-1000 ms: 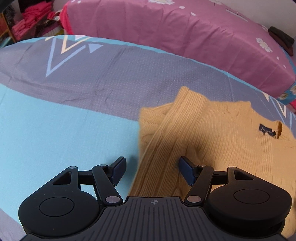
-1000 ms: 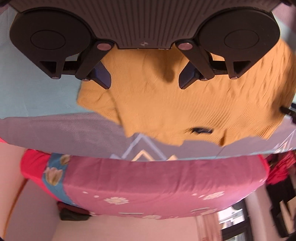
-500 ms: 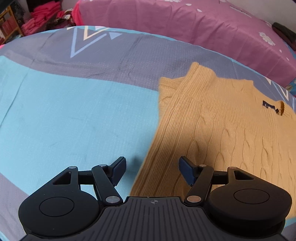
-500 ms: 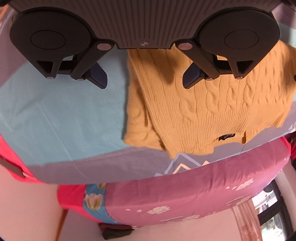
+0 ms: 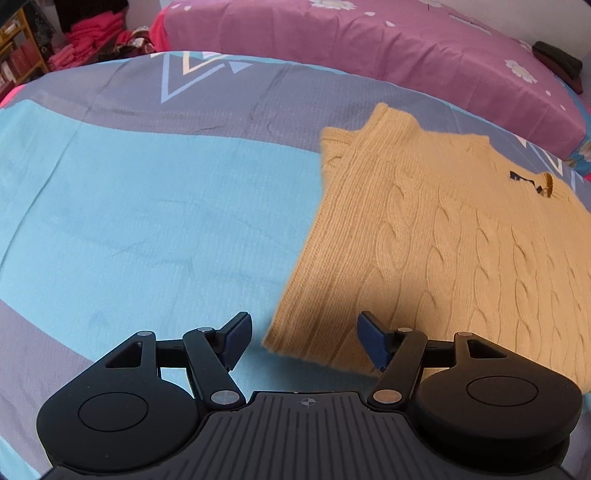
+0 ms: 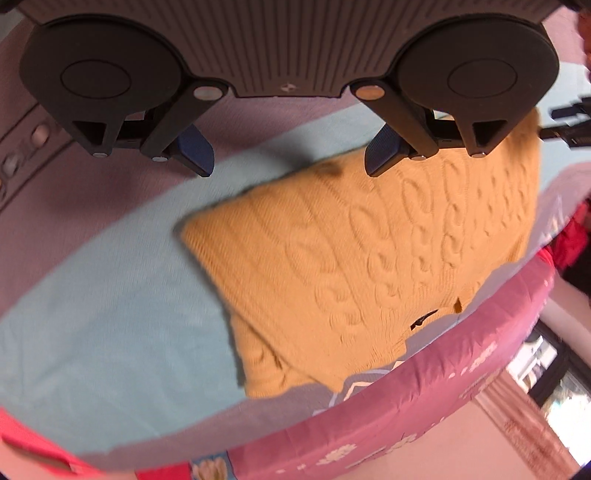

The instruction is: Fold small clothes

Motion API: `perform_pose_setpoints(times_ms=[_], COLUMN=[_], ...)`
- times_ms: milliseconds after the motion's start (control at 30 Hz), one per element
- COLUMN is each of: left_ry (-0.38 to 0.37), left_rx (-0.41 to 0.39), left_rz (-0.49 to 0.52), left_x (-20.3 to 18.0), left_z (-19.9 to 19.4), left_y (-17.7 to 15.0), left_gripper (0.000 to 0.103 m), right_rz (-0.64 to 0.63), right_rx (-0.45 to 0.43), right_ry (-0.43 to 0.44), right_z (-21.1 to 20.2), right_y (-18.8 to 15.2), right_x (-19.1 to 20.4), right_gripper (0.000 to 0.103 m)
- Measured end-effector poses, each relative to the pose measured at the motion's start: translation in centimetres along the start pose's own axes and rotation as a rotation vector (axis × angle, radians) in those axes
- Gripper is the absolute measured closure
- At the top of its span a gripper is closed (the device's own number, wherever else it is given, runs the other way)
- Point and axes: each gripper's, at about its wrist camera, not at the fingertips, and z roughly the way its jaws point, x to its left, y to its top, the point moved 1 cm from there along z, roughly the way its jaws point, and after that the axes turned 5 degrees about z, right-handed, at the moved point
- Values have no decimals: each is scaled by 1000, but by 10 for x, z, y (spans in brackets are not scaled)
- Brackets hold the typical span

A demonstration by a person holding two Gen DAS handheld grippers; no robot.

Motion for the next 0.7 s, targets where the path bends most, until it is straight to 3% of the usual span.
perform_pose_setpoints(times_ms=[200,333,567,700], left_ry=[-27,-117,-389,-577], left_rx=[-3,14,100,145], left_rz=[10,-28,-157,-331], left_x=[-5,-4,-5,-3], left_z=[-5,-3,13,35], left_y=[-15,-28,-54,-64], left_gripper=[0,0,0,0], right_rz=[195,274,417,472], right_rx=[19,-6,-18,-46], right_ry=[132,202,305,351], right_z=[9,13,20,27], right_y=[-8,-10,-7,-2], right_x=[-15,-19,-31,-35], right_gripper=[11,9,9,8])
